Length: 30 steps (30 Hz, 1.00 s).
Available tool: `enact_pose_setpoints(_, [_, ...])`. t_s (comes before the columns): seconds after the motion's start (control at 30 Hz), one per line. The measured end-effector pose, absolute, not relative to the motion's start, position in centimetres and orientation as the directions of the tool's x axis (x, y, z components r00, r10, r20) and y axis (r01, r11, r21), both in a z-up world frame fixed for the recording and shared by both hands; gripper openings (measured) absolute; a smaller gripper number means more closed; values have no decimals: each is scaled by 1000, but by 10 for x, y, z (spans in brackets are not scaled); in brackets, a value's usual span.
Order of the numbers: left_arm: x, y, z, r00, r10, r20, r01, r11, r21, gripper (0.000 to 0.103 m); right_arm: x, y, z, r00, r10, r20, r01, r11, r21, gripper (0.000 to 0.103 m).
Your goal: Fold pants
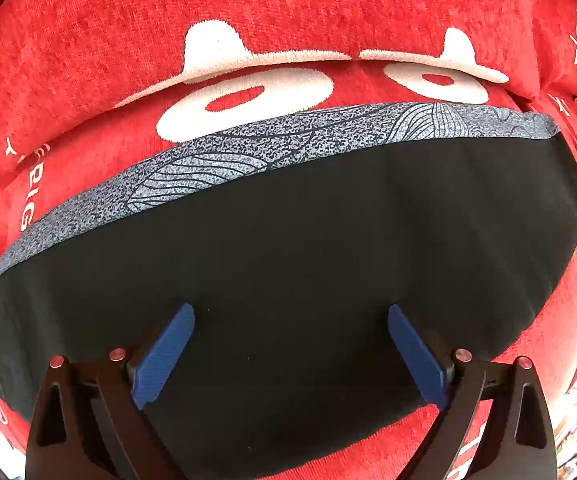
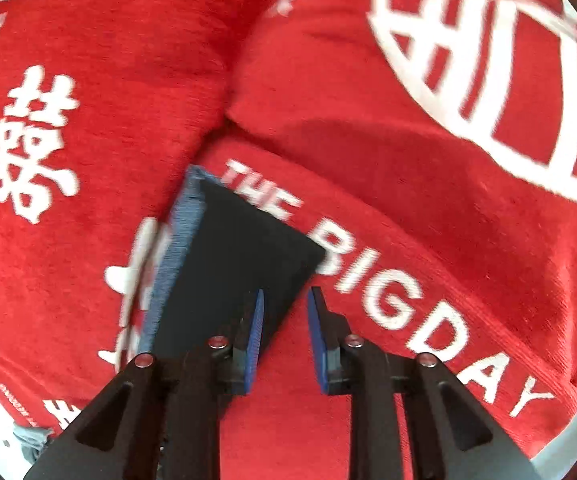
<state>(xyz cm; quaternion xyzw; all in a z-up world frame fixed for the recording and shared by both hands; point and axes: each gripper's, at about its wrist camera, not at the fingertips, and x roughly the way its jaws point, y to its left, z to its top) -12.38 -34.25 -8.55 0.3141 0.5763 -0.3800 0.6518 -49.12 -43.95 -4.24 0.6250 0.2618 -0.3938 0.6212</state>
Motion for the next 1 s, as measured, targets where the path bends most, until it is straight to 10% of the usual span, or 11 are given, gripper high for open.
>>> enact_pose_setpoints(0.37, [-158, -357, -78, 91, -124, -988, 907, 419, 31, 98, -359, -371, -55, 445, 64, -893, 798, 425, 428, 25])
enact_pose_setpoints(1.0, [-153, -367, -54, 77, -29, -997, 845, 532, 49, 101, -437, -390, -61, 438, 155, -886, 846, 263, 464, 46])
